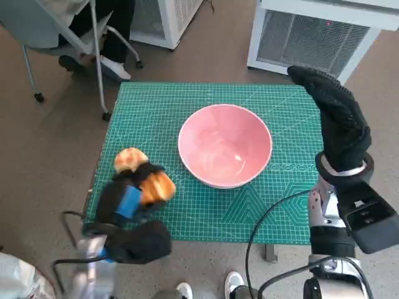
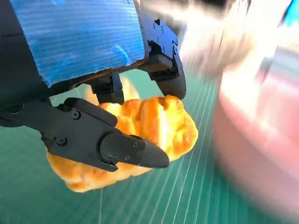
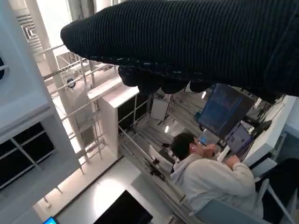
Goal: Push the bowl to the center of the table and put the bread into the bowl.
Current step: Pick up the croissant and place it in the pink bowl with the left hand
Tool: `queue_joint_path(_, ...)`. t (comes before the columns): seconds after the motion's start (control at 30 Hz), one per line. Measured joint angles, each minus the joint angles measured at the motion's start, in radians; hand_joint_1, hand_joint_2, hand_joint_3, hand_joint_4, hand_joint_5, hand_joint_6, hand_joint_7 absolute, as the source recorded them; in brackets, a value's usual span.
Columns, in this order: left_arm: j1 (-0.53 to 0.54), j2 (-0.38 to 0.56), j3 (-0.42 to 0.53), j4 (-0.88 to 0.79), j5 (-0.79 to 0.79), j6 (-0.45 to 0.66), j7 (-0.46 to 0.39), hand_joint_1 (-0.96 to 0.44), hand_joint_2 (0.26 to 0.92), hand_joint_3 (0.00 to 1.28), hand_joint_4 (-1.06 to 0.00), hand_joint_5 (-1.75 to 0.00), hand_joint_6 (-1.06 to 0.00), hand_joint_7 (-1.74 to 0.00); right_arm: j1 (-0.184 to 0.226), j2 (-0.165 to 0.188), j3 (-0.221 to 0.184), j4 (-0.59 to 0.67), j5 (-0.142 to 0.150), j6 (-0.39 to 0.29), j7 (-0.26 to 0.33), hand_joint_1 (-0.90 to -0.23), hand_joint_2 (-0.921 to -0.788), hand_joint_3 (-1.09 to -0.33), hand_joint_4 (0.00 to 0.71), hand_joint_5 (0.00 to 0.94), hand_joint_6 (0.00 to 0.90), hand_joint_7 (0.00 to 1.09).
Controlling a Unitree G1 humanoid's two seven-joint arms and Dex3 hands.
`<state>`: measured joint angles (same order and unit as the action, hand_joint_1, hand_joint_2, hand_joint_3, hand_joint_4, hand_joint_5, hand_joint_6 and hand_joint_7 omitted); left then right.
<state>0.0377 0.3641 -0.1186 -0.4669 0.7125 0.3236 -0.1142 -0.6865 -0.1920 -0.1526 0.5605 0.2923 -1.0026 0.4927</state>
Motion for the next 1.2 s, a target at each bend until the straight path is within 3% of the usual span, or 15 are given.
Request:
queue_joint_path(0.27, -0.071, -0.032, 0.071, -0.142, -0.015, -0.024, 0.035, 0.00, 0.920, 0.07, -0.75, -1.13, -0.57, -1.19, -0.001, 0.001, 0.002, 0.012, 0.006, 0.000, 0.000, -0.560, -0.921, -0.722, 0.292, 0.000, 0.085, 0.54)
queue_joint_path(0.5, -0.220, -0.061, 0.069, -0.134, -0.020, -0.116, 0.098, 0.00, 0.921, 0.10, -0.70, -1.15, -0.55, -1.25, -0.004, 0.003, 0.003, 0.029, 0.020, 0.000, 0.003, -0.560, -0.921, -0.720, 0.292, 0.000, 0.080, 0.55)
queue_joint_path(0.67, -0.389, -0.056, 0.044, -0.002, -0.040, -0.259, 0.155, 0.00, 0.920, 0.10, -0.69, -1.18, -0.56, -1.22, -0.008, 0.007, 0.007, 0.036, 0.023, 0.000, 0.014, -0.559, -0.921, -0.717, 0.290, 0.000, 0.079, 0.55)
queue_joint_path(0.8, -0.532, -0.042, 0.013, 0.135, -0.058, -0.365, 0.158, 0.00, 0.918, 0.04, -0.76, -1.12, -0.62, -1.13, -0.012, 0.010, 0.008, 0.037, 0.025, 0.000, 0.018, -0.558, -0.921, -0.716, 0.289, 0.000, 0.080, 0.55)
queue_joint_path(1.0, -0.698, -0.051, -0.052, 0.312, -0.082, -0.397, 0.084, 0.00, 0.918, 0.02, -0.81, -0.99, -0.63, -1.20, -0.013, 0.010, 0.008, 0.037, 0.027, 0.004, 0.023, -0.553, -0.921, -0.715, 0.289, 0.000, 0.083, 0.54)
queue_joint_path(1.2, -0.802, -0.072, -0.139, 0.545, -0.079, -0.437, 0.060, 0.00, 0.920, 0.07, -0.74, -1.07, -0.58, -1.25, -0.013, 0.010, 0.008, 0.028, 0.027, 0.007, 0.023, -0.552, -0.921, -0.714, 0.289, 0.000, 0.083, 0.54)
